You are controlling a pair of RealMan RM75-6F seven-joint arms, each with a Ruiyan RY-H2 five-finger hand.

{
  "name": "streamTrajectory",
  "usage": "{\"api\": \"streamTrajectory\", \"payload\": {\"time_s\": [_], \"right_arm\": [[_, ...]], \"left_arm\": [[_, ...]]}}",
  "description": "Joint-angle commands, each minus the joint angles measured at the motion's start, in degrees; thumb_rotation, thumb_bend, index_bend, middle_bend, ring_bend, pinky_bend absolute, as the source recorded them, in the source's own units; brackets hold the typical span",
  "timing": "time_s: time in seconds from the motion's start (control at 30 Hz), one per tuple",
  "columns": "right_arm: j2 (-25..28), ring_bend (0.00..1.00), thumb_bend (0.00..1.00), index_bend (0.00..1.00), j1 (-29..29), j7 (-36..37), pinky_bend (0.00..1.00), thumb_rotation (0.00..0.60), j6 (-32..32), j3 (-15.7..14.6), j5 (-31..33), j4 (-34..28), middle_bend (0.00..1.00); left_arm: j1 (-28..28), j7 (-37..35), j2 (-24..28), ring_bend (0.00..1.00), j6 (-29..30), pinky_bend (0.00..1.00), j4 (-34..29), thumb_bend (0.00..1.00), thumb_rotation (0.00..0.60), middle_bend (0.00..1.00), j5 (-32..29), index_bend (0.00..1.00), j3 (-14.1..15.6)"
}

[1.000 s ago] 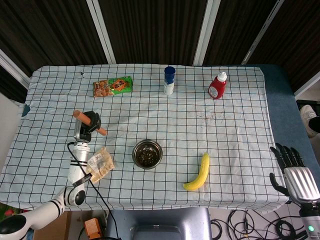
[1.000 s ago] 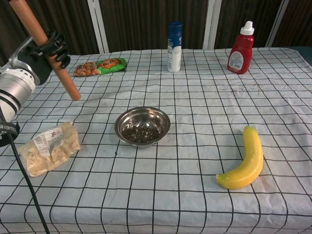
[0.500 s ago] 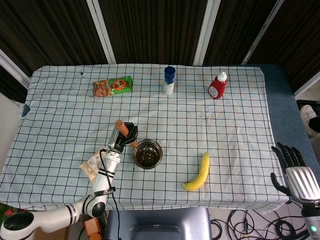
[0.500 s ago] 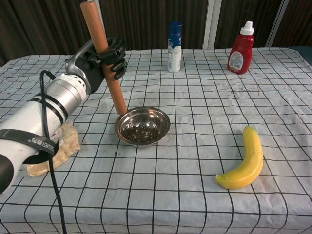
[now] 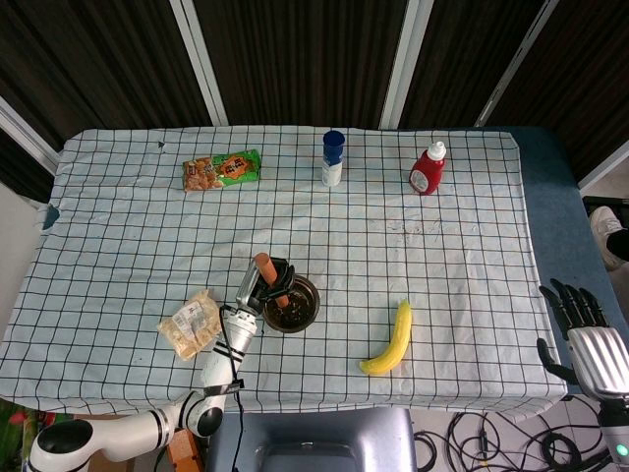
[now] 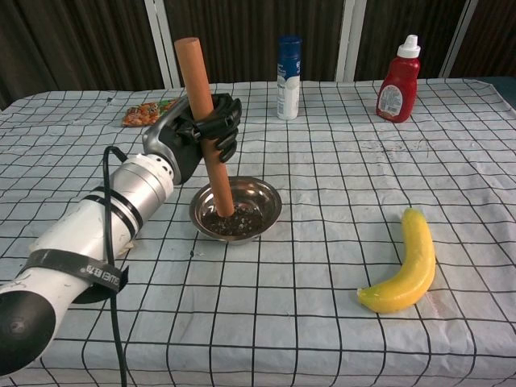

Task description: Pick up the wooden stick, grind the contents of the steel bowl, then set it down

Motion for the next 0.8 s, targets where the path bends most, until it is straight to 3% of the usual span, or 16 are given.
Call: {"api": "streamTrajectory", "payload": {"time_s": [0.03,0.5,0.8], "right_arm": [[0.0,0.00,0.45,0.00,0.0,0.0,0.00,0.600,0.0,0.1,0.1,0.0,0.00],[0.2,0.00,0.45,0.00,-0.4,0.7,0.00,0.600,0.9,0.2,0.0,0.1,0.00],[0.4,0.00,0.45,0.00,-0.5,1.1,0.00,0.600,1.0,0.1,-0.2,0.1,0.00]], "left_arm": [[0.5,-0.7,-0.8,0.91,0.3,1.00,1.4,0.98,0.600,1.00,0.7,1.00,1.0],[1.1,-8.0,-4.2,0.91,-0.4,1.00,9.9,1.00,0.600,1.00,4.2,1.00,4.3],[0.2,-7.6,-2.2,0.91,3.0,1.00,5.4,0.99,0.600,1.00,5.5,1.00,1.6]]}}
